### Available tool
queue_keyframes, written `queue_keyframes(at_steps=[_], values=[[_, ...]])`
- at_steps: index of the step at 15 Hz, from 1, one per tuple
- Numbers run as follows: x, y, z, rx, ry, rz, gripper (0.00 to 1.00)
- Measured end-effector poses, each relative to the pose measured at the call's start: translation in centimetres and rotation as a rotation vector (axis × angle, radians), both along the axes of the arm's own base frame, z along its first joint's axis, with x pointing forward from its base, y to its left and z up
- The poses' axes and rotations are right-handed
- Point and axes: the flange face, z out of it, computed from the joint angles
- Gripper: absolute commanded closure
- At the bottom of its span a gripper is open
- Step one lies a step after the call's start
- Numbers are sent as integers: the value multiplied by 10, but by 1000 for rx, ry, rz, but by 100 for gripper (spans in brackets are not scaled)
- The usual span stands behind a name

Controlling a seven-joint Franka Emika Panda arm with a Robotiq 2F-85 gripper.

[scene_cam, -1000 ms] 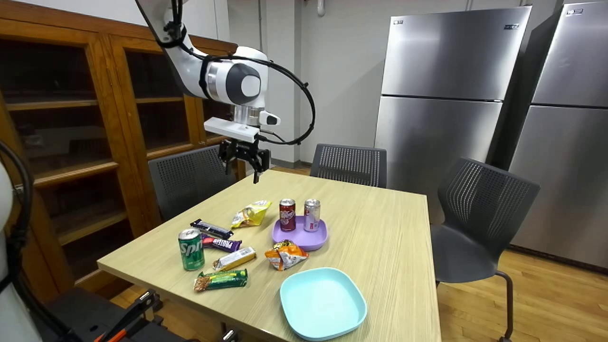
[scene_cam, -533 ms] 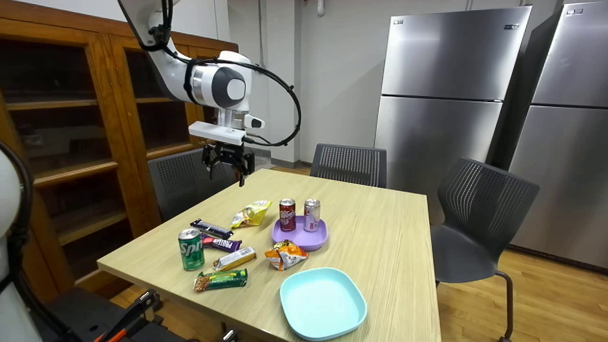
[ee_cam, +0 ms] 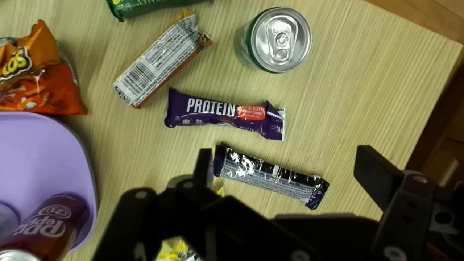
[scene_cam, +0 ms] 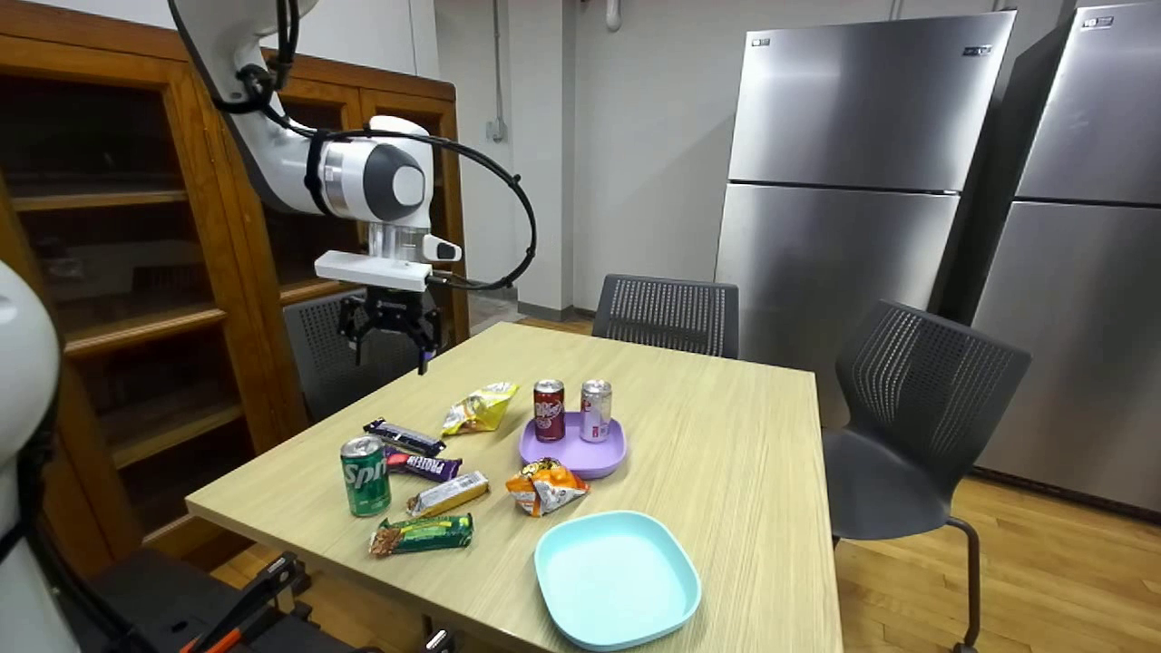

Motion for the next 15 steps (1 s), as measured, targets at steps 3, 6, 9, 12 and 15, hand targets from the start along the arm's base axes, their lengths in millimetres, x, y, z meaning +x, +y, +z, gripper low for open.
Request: queue_keyframes(at_steps=[3,6,9,12,15], values=[[-11,4,-9,-2,10,31,0],[-22,4,-20,-24,4,70,0],[-36,2,-33,-51,1,118,0],[-51,2,-46,-58,10,148,0],[-68,5,-59,-58,32,173,0]])
